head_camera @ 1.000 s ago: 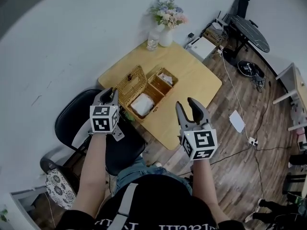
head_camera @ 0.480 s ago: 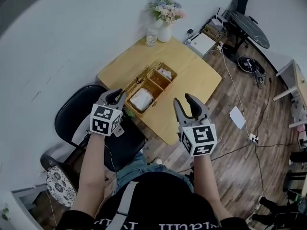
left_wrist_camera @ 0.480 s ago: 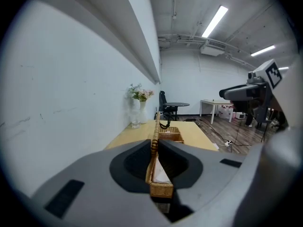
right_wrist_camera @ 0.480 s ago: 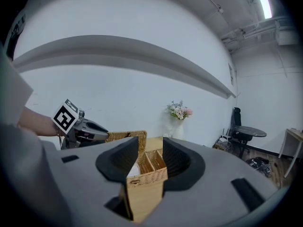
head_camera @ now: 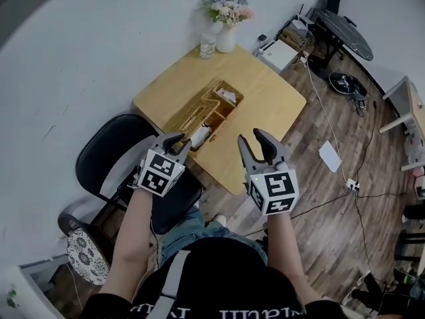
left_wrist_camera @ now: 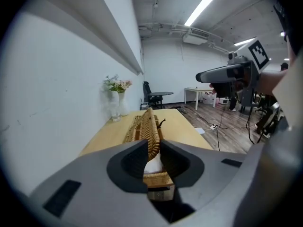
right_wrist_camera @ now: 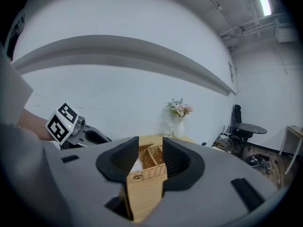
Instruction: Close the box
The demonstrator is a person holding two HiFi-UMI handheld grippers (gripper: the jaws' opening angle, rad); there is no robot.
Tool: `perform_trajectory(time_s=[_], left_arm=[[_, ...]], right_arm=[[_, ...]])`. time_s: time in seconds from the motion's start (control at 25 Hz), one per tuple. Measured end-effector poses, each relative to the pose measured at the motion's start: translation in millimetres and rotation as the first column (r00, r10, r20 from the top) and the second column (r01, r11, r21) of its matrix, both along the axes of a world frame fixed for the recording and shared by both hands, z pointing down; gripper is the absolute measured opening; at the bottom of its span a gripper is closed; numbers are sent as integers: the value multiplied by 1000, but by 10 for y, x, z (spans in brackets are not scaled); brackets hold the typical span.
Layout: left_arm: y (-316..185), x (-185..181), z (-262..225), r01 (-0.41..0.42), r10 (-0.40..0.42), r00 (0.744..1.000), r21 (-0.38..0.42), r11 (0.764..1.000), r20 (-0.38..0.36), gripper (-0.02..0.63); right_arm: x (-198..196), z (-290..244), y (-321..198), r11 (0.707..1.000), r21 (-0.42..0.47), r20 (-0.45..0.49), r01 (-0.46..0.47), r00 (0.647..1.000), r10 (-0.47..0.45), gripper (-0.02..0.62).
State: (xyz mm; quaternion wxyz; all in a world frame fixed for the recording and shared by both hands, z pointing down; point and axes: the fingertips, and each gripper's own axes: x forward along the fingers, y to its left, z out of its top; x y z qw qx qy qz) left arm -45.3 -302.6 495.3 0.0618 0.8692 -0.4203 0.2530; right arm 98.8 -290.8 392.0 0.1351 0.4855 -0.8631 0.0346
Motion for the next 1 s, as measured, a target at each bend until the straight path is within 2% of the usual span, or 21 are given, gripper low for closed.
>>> perform_trajectory(time_s=[0.24, 0.36, 0.52, 1.0], left_arm=[[106, 195, 259, -44, 47, 998, -81, 996, 29, 84], [106, 240, 371, -51, 53, 998, -107, 993, 22, 84], [139, 274, 601, -50, 59, 997, -148, 988, 57, 84], [130, 357, 773, 21, -8, 998, -184, 983, 67, 81]], right_arm=[[139, 66, 60, 999, -20, -5, -32, 999, 32, 161], [188, 89, 81, 999, -28, -7, -44, 999, 44, 161], [230, 101, 104, 998, -31, -12, -55, 998, 54, 161], [333, 152, 174, 997, -47, -10, -63, 998, 63, 155]])
